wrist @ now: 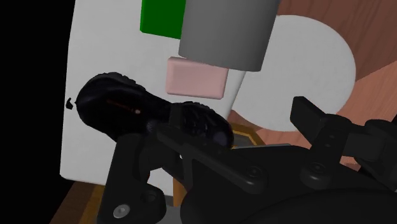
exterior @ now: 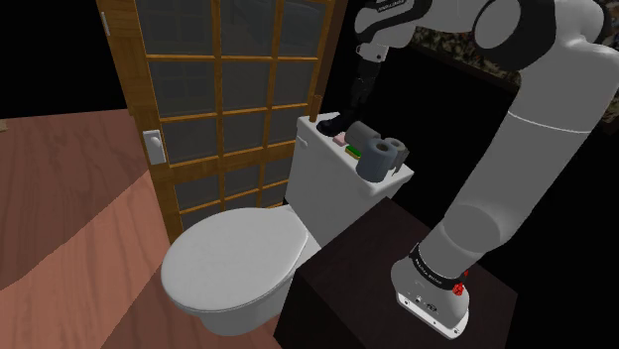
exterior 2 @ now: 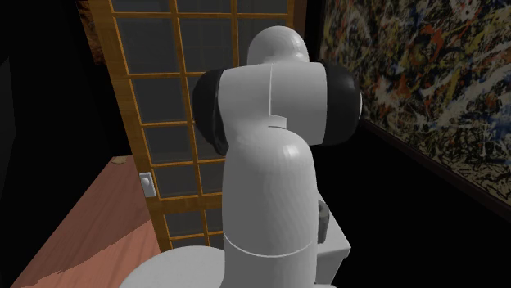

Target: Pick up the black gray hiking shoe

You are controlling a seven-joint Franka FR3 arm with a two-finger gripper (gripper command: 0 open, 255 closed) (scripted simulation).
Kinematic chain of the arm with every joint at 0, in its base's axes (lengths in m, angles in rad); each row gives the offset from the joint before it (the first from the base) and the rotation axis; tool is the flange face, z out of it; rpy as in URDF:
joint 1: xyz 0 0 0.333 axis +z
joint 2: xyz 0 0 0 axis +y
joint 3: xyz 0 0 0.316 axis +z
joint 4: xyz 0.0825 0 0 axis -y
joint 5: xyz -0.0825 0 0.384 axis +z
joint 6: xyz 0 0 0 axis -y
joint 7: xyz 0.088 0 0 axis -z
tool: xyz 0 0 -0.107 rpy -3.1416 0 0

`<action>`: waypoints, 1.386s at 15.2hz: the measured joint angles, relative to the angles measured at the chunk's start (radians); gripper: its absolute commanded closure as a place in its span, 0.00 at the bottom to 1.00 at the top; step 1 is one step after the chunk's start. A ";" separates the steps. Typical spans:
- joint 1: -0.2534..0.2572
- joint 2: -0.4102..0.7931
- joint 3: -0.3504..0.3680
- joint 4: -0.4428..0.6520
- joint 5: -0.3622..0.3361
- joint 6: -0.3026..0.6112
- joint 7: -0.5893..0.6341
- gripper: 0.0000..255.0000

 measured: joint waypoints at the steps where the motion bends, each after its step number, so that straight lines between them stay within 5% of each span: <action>1: -0.012 0.046 -0.002 0.042 0.015 -0.005 -0.018 0.00; 8: -0.100 0.310 0.002 0.309 0.085 -0.062 -0.112 0.00; 15: -0.105 0.355 0.010 0.284 0.100 0.004 -0.121 0.00; 16: -0.105 0.356 0.010 0.282 0.100 0.007 -0.122 1.00; 21: -0.106 0.356 0.010 0.280 0.101 0.010 -0.124 1.00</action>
